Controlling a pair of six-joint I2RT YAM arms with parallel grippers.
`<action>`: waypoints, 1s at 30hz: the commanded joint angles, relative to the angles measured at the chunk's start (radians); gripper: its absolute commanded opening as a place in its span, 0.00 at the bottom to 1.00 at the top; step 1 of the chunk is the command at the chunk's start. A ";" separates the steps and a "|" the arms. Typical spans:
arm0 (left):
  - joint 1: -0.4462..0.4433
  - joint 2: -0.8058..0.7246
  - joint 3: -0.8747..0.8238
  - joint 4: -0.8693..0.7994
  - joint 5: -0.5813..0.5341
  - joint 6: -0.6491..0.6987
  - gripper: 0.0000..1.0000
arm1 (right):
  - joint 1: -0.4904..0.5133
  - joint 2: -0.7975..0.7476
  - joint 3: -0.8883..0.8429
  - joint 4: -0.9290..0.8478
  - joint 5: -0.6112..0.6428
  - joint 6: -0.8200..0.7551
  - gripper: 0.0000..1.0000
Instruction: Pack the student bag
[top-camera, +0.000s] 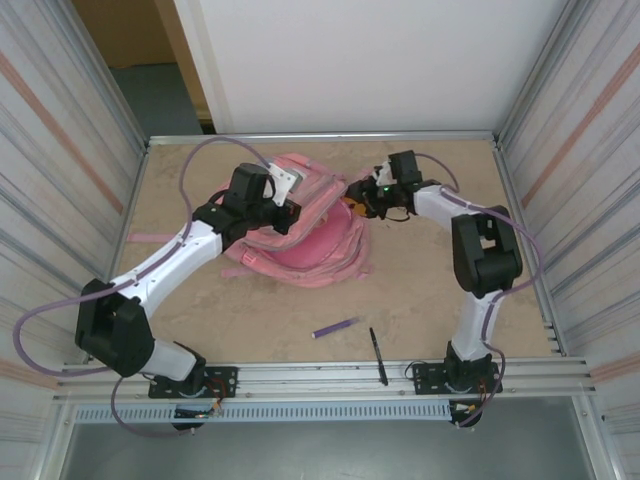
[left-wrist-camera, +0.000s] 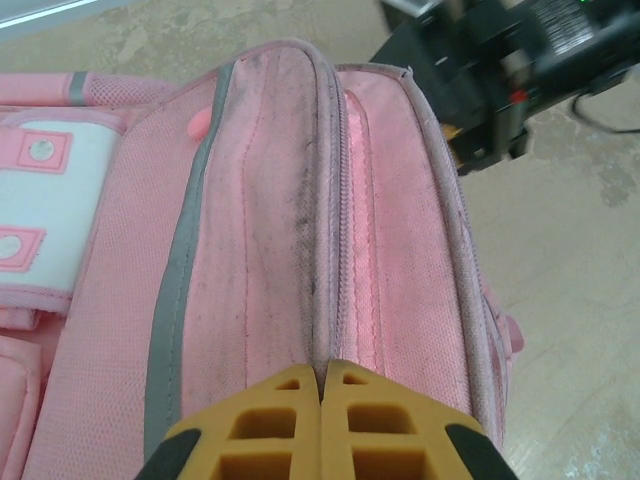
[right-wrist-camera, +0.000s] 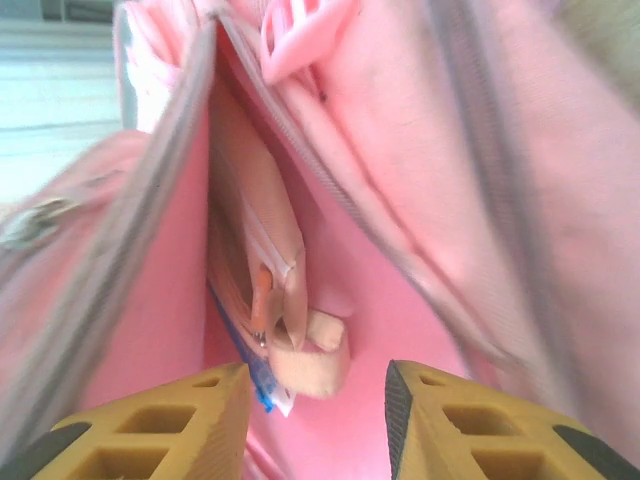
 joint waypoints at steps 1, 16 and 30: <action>0.000 0.038 -0.008 0.074 0.048 -0.006 0.00 | -0.007 -0.100 -0.046 -0.109 0.057 -0.095 0.40; 0.161 -0.143 -0.195 -0.066 -0.094 -0.290 0.52 | 0.151 -0.334 -0.092 -0.441 0.387 -0.512 0.48; 0.370 0.065 -0.227 -0.046 0.005 -0.419 0.55 | 0.383 -0.264 -0.077 -0.398 0.360 -0.546 0.50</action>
